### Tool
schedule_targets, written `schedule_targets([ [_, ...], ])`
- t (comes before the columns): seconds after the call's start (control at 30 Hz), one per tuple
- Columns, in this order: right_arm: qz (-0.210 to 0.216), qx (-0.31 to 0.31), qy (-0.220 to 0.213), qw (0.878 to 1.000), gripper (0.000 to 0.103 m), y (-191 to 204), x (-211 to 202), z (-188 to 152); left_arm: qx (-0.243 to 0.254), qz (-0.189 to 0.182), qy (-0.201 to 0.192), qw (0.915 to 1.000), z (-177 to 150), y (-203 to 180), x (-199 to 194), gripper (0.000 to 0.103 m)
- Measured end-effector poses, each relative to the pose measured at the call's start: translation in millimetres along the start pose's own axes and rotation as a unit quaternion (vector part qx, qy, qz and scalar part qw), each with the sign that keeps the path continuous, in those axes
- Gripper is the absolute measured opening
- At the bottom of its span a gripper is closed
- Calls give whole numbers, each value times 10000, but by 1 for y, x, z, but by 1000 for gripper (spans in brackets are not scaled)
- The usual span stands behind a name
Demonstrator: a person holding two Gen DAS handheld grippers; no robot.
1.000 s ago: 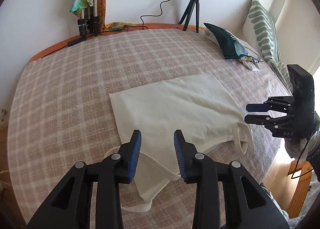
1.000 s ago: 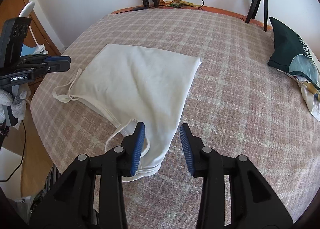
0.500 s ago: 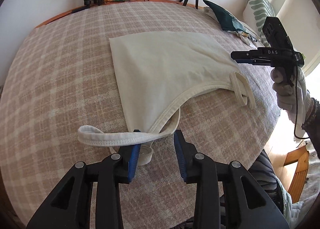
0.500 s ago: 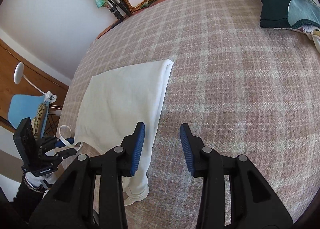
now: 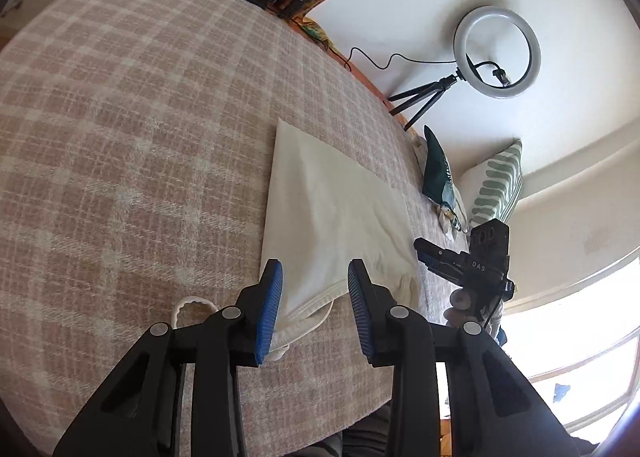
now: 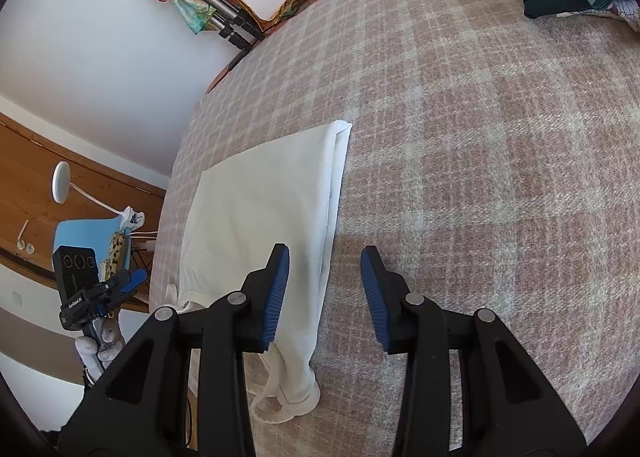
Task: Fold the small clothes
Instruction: 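Grasp the folded tank top's strap edge with the left gripper, then pinch the folded tank top with both grippers and lift it off the bed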
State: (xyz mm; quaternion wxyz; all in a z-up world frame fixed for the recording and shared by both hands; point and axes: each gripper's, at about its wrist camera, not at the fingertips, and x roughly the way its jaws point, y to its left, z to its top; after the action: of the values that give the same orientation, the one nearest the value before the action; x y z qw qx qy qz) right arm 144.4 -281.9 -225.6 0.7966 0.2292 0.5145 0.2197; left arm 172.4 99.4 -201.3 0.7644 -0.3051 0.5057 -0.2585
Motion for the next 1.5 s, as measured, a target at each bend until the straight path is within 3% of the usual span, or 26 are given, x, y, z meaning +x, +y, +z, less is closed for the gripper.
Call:
schedule_targets([
  [0.1, 98, 29, 26, 9999, 39, 0, 4, 1, -406, -86, 314, 9986, -3, 17, 18, 32],
  [0.2, 179, 112, 36, 9998, 39, -1, 6, 1, -436, -47, 471, 9979, -10, 23, 26, 32],
  [0.67, 891, 609, 0, 9942, 39, -15, 19, 3, -516, -643, 352, 9960, 0, 25, 44, 33],
  [0.83, 1008, 773, -49, 9919, 32, -13, 30, 7, -430, -560, 316, 9970, 5, 15, 52, 33],
  [1.0, 861, 848, -71, 9927, 18, -5, 38, 12, -351, -411, 233, 9983, 8, 8, 57, 28],
  [1.07, 792, 802, -88, 9936, 15, 0, 37, 14, -179, -266, 190, 9993, 7, 3, 56, 14],
  [1.5, 121, -218, -384, 9990, 13, 55, 9, 24, 525, -271, -107, 9982, 10, -45, 46, 10],
])
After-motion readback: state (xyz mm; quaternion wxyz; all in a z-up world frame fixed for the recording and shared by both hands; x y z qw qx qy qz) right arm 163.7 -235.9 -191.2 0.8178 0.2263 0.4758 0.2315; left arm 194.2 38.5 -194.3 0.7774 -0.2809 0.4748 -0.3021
